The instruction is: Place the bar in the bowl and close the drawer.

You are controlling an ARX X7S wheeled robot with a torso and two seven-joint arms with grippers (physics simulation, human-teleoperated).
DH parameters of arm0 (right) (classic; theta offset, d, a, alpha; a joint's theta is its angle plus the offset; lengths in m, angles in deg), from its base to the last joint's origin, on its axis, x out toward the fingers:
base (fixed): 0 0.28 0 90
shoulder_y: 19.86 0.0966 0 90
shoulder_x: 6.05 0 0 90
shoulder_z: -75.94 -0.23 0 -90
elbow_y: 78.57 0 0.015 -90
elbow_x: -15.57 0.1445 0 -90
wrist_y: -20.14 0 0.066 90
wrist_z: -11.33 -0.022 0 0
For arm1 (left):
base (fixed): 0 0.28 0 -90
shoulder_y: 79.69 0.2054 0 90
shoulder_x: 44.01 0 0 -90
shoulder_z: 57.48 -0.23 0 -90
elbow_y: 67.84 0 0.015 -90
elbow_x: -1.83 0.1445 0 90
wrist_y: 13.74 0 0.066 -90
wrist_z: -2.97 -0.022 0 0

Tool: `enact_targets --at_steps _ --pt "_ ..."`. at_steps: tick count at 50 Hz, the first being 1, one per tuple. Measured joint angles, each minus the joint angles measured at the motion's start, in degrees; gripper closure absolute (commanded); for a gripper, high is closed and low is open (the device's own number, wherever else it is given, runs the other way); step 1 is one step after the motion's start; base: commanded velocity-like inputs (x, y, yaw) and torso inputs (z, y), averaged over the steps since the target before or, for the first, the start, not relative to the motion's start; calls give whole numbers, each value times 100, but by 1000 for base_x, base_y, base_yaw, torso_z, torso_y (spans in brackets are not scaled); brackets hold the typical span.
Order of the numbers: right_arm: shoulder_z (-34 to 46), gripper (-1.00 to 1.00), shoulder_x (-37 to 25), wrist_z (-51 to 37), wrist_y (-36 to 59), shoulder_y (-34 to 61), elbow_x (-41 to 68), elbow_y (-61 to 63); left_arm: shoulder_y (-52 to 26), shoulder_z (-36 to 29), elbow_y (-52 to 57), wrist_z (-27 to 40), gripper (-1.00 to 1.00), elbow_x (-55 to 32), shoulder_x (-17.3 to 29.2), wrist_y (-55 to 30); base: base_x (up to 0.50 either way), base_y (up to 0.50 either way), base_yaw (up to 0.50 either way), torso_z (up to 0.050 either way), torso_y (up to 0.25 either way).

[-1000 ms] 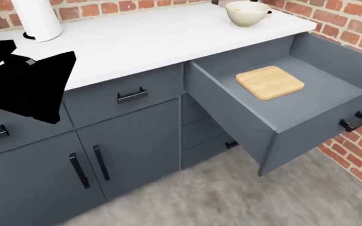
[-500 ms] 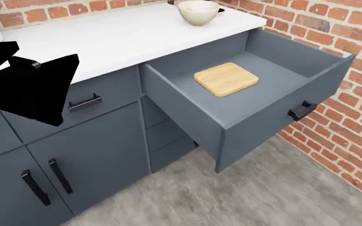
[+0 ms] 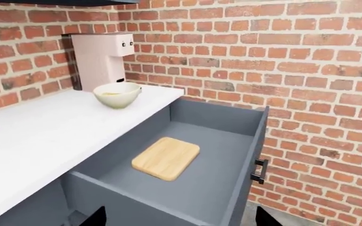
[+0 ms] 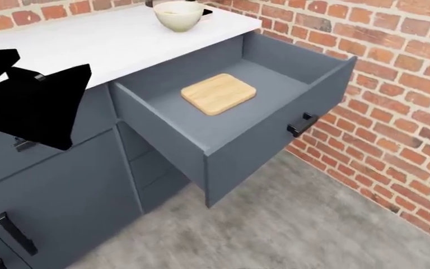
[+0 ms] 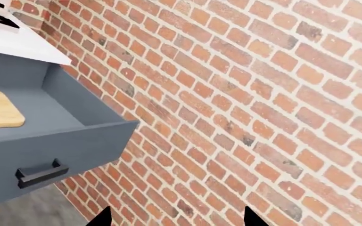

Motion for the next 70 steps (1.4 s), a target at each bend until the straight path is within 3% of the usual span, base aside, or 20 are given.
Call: enact_targets --at_steps 9,18,51,70 --pt "32 -100 36 0 0 -8 7 -43 -11 6 4 -16 -100 -8 38 14 -152 153 -474 0 2" --pt "-26 -100 114 -1 0 40 65 -118 -33 0 11 -24 -100 -34 69 37 -13 17 0 0 0" --pt "82 -100 120 0 -1 131 -137 -226 -122 -101 -2 -40 -100 -46 114 74 503 183 0 0 0" --pt "92 -100 85 0 0 119 -120 -279 -1090 -1312 -695 383 -100 -230 -262 -440 498 202 0 0 1"
